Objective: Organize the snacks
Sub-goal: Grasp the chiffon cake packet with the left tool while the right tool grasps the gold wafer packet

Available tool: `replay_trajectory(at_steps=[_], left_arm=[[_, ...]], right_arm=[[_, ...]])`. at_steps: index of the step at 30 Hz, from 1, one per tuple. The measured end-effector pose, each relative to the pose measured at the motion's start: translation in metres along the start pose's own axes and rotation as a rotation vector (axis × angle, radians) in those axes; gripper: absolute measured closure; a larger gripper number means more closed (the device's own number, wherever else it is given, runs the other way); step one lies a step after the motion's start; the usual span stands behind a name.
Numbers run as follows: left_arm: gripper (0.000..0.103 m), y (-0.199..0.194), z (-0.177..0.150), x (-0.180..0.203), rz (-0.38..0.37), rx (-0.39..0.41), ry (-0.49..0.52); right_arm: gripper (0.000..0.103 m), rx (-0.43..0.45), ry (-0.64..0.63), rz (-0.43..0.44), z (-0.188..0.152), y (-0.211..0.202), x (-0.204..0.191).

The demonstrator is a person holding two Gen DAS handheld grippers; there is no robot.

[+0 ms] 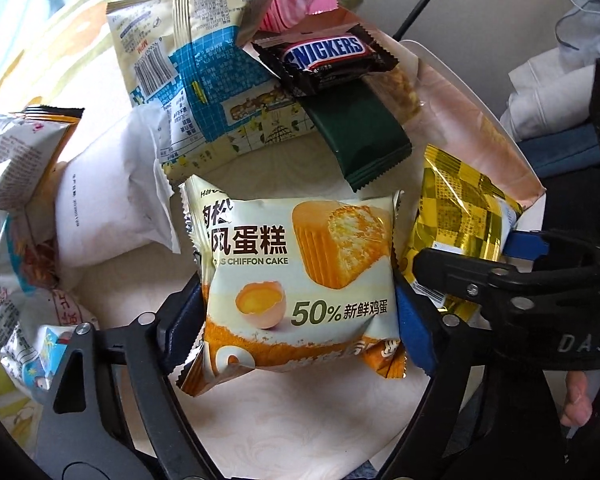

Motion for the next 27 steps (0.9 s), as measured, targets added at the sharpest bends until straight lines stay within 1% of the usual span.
replay_trajectory(at_steps=[2, 3, 6, 9, 11, 12, 15, 18, 22, 27], left_arm=[[0.022, -0.003, -0.004, -0.001, 0.009, 0.005, 0.000], [0.022, -0.004, -0.005, 0.000, 0.013, 0.007, 0.001], [0.022, -0.008, -0.011, 0.000, 0.010, 0.005, -0.003], [0.022, -0.011, -0.015, 0.000, 0.010, 0.007, -0.004], [0.022, -0.013, -0.018, -0.001, 0.014, 0.008, -0.006], [0.022, -0.012, -0.017, 0.000, 0.015, 0.009, -0.009], [0.022, -0.017, -0.017, 0.000, 0.019, 0.021, -0.021], [0.022, -0.026, -0.019, 0.002, 0.035, 0.043, -0.027], [0.022, -0.042, -0.019, 0.003, 0.054, 0.079, -0.055], [0.022, -0.075, -0.018, 0.000, 0.088, 0.148, -0.124]], right_arm=[[0.028, -0.003, -0.001, 0.004, -0.001, 0.002, -0.001], [0.032, -0.005, 0.000, 0.011, -0.004, 0.003, -0.008], [0.040, -0.011, 0.001, 0.034, -0.005, 0.005, -0.006], [0.046, -0.010, 0.001, 0.046, -0.006, 0.009, -0.004], [0.048, -0.008, 0.003, 0.058, -0.005, 0.011, -0.003], [0.052, -0.004, 0.003, 0.062, -0.005, 0.011, -0.003], [0.054, -0.001, -0.005, 0.073, -0.007, 0.010, 0.000], [0.055, 0.016, -0.022, 0.083, -0.006, 0.000, -0.001], [0.055, 0.049, -0.054, 0.088, -0.006, -0.020, -0.001], [0.055, 0.100, -0.130, 0.109, -0.001, -0.050, -0.005]])
Point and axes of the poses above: each gripper's, at about its wrist camera, not at the fingertips, and y roughly the way its jaws point, x to its right, z to its top, the point moved 2 cm from there along y, roughly the way its jaws point, and after that the axes turned 1 degree about x, right-handed, at the moved point
